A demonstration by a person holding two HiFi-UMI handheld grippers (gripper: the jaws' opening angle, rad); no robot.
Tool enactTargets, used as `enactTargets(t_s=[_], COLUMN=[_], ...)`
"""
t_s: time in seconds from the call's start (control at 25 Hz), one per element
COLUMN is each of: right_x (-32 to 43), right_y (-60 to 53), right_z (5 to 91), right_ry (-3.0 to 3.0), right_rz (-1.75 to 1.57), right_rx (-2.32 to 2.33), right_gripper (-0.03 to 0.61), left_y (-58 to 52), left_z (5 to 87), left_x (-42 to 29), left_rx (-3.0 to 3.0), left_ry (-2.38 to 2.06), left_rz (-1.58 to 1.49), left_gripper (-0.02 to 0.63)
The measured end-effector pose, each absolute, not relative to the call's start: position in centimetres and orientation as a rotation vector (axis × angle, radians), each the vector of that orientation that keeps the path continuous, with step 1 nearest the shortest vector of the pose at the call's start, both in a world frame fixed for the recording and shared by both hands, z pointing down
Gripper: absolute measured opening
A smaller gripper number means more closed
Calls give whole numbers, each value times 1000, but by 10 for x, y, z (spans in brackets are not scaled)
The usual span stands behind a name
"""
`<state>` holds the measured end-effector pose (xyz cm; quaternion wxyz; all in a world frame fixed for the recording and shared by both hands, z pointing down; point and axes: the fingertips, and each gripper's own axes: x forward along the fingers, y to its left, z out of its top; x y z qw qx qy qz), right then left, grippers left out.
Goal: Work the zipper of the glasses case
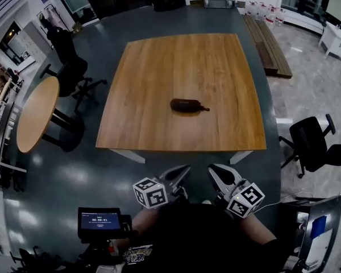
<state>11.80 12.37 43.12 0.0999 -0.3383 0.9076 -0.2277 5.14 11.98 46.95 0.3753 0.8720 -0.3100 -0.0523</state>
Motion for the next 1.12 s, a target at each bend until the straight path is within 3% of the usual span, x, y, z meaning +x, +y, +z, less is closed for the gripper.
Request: enactTargets(t_s=[0.56, 0.72, 0.92, 1.0, 1.12], right_x=[61, 50, 53, 52, 47], right_y=[-17, -53, -115, -138, -165], right_z=[471, 514, 590, 613, 638], right_ry=[2729, 2923, 3375, 3597, 3890], right_rz=[-737, -704, -450, -320, -114], right_rx=[-1232, -1291, -1355, -1266, -1043], right_gripper=[109, 181, 226, 282, 316], left_y=[-5, -17, -28, -30, -34], left_z=[484, 498, 514, 517, 518], left_x=[-32, -52, -70, -70, -66], left_rx=[2175, 2125, 2080, 2070, 2067], left_ry=[-733, -727, -725, -729, -723], left_rz=[-179, -174, -153, -141, -114], left_gripper=[2, 2, 2, 2, 2])
